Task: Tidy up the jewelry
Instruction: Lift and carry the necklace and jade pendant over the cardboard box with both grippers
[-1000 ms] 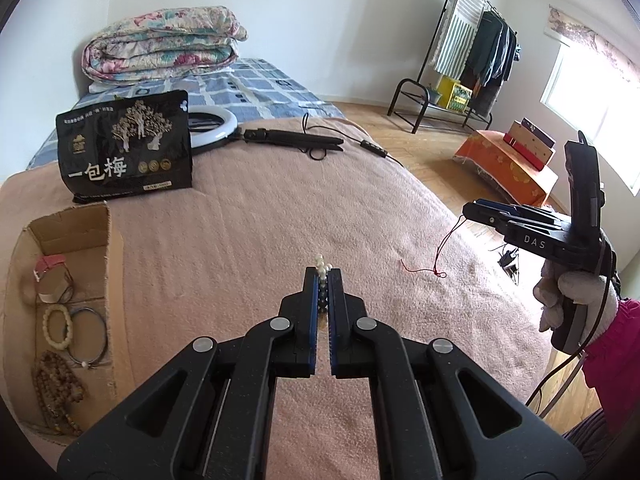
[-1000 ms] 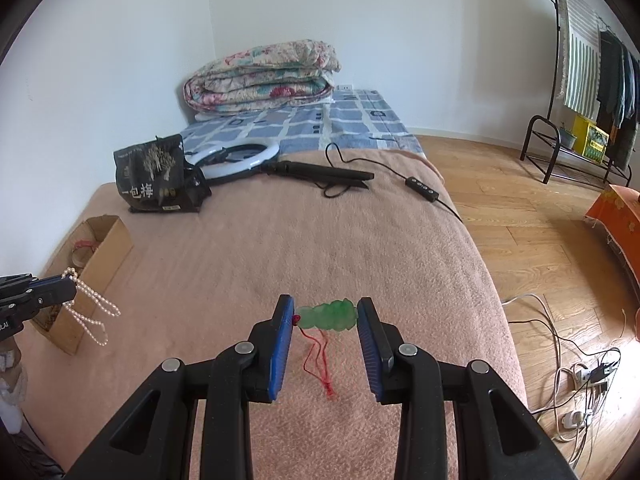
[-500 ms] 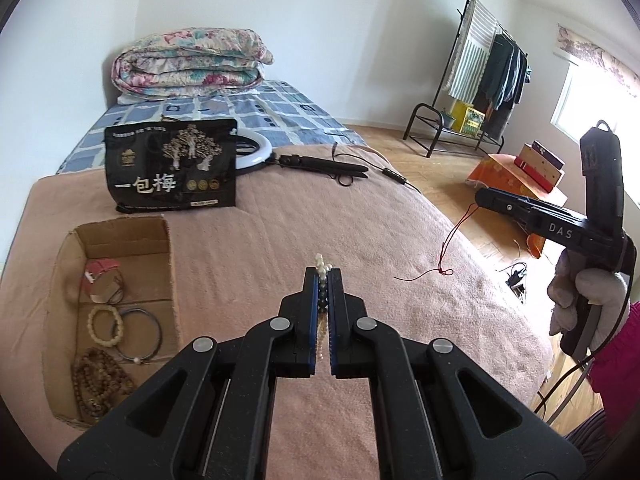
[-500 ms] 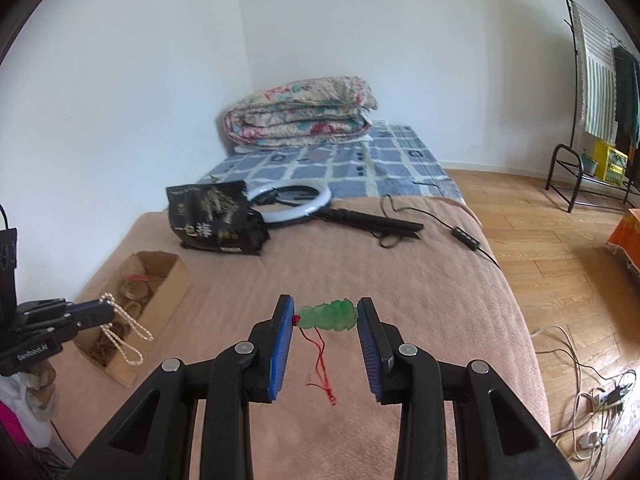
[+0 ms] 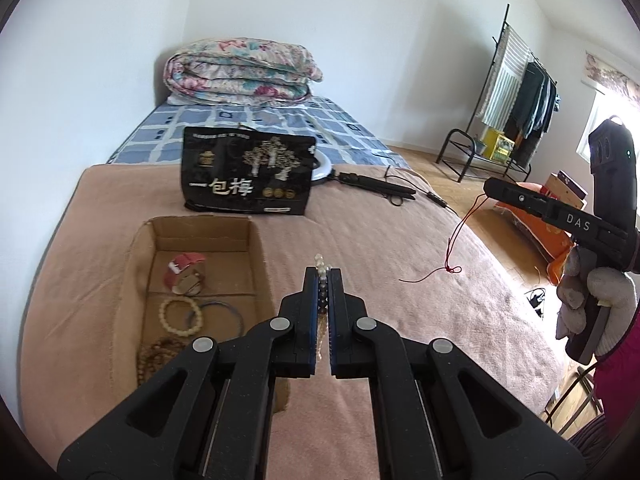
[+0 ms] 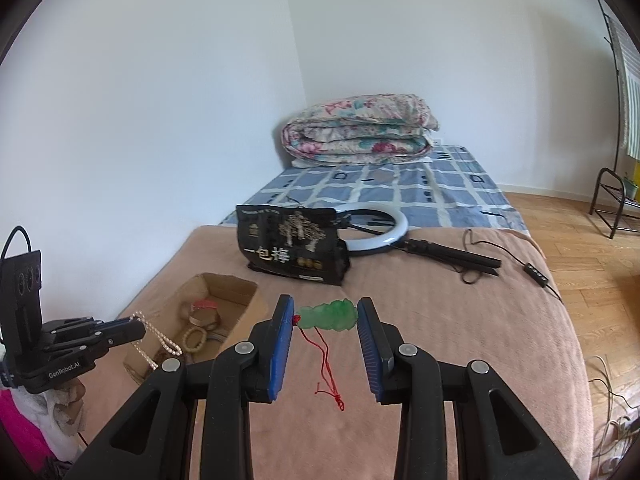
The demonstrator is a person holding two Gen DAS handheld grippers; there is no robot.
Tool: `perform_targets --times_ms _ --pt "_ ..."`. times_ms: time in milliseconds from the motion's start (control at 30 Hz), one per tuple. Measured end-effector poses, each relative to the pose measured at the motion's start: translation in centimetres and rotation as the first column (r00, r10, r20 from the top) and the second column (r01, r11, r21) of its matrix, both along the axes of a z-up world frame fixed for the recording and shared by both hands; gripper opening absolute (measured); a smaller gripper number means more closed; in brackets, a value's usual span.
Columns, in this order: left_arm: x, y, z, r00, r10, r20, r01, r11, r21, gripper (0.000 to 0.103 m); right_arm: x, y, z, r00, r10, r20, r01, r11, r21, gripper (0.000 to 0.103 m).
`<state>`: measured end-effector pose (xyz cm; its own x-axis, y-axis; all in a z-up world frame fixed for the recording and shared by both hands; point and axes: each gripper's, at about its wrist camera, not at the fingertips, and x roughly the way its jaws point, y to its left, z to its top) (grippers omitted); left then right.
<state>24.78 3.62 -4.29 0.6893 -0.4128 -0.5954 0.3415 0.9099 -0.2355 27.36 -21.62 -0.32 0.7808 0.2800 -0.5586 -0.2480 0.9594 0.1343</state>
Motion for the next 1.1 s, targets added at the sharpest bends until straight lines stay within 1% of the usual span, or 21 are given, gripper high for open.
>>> perform_targets --times_ms 300,533,867,1100 --pt "0.2 4.4 -0.6 0.998 0.063 -0.006 -0.063 0.998 -0.001 0.001 2.1 5.7 -0.4 0.995 0.095 0.002 -0.095 0.995 -0.003 0.033" --pt "0.2 6.0 -1.2 0.996 0.082 -0.020 -0.081 0.997 0.008 0.001 3.8 9.0 -0.7 0.988 0.157 0.001 -0.157 0.987 -0.016 0.033" --pt "0.1 6.0 -1.8 0.997 0.066 -0.047 -0.066 0.998 0.001 0.002 6.7 12.2 -1.1 0.975 0.223 0.004 -0.223 0.975 0.008 0.033" --pt "0.0 5.1 -2.5 0.997 0.051 -0.066 -0.050 0.999 0.016 0.002 8.5 13.7 -2.4 0.969 0.246 -0.008 -0.245 0.969 0.034 0.033"
